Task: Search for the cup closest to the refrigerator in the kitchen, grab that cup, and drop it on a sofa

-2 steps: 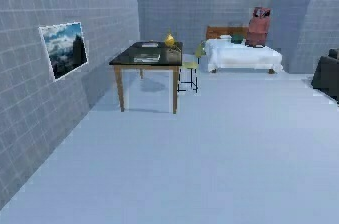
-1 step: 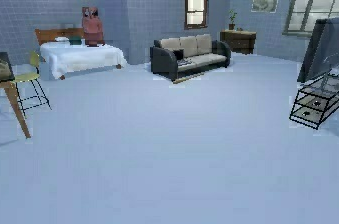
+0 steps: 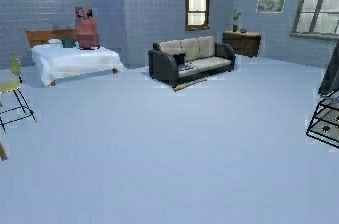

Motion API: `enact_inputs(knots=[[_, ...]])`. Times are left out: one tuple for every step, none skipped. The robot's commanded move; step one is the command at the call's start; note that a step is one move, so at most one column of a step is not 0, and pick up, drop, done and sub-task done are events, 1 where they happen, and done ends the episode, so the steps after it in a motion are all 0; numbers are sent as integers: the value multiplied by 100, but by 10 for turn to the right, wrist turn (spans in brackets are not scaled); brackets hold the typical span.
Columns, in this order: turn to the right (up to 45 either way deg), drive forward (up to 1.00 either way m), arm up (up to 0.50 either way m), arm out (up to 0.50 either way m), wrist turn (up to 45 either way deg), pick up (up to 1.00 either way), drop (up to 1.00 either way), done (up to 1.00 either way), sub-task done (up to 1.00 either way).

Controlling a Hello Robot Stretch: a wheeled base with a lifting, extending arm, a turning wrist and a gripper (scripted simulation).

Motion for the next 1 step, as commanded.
enact_inputs(knots=[[150,0,0,0,0,0,0,0,0]])
